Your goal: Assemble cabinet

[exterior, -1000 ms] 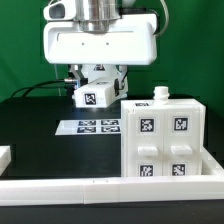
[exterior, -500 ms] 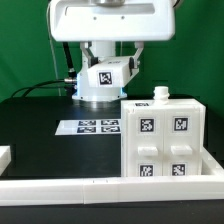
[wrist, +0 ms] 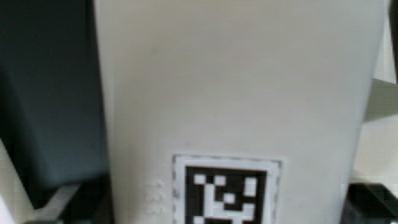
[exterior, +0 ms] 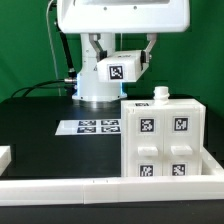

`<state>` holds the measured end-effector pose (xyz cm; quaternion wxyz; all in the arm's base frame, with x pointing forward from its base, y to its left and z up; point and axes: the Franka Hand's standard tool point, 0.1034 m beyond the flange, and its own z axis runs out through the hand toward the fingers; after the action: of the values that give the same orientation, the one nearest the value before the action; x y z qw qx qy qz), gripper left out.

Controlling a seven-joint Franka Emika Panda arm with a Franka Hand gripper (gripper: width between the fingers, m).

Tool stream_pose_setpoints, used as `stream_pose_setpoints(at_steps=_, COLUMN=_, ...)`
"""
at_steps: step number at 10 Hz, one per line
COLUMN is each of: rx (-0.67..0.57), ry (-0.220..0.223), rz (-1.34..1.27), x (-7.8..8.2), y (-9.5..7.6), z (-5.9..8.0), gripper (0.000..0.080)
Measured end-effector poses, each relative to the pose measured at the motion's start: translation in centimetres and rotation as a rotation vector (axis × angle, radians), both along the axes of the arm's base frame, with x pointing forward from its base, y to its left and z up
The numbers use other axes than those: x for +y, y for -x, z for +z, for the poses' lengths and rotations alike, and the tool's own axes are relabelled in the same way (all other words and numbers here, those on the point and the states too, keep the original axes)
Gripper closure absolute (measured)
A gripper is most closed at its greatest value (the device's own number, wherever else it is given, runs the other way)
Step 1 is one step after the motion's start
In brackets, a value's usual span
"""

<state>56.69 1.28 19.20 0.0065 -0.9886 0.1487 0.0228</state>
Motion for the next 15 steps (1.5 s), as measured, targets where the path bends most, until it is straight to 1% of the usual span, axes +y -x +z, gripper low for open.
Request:
stream_pose_setpoints(at_steps=1, rx=0.0, ry=0.0, rz=0.001, x=0.1, y=0.0, z=0.0, gripper=0.0239)
stream_pose_setpoints(at_steps=2, rx=-0.007, ry=0.017, rz=0.04, x=0.5, y=-0.7, z=0.3, gripper=0.0239)
stream_pose_setpoints(at_steps=3, rx=-0.019, ry=0.02, rz=0.051, x=1.1, y=-2.0, z=0.7, gripper=0.0239)
stream_pose_setpoints(at_steps=4, rx=-0.03, ry=0.023, rz=0.057, x=1.4, y=-2.9, z=0.9, gripper=0.0239)
stream_pose_setpoints(at_steps=5, rx=-0.035, ry=0.03, rz=0.074, x=1.9, y=-3.9, z=0.9, gripper=0.0239)
stream_pose_setpoints(at_steps=6, rx=-0.037, ry=0.04, rz=0.099, x=2.9, y=-4.7, z=0.8, gripper=0.0239)
stream_pose_setpoints(at_steps=8, rx=-0.034, ry=0.039, rz=0.097, x=2.6, y=-4.5, z=0.6, gripper=0.0239)
stream_pose_setpoints(at_steps=10, rx=-0.032, ry=0.041, rz=0.103, x=2.8, y=-4.5, z=0.4, gripper=0.0239)
stream_pose_setpoints(at_steps=12, rx=-0.03, ry=0.043, rz=0.129, x=4.3, y=-4.7, z=-0.2, gripper=0.0239)
stream_pose_setpoints(at_steps=15, rx=-0.022, ry=0.045, rz=0.146, x=5.3, y=-4.6, z=-1.2, gripper=0.0239)
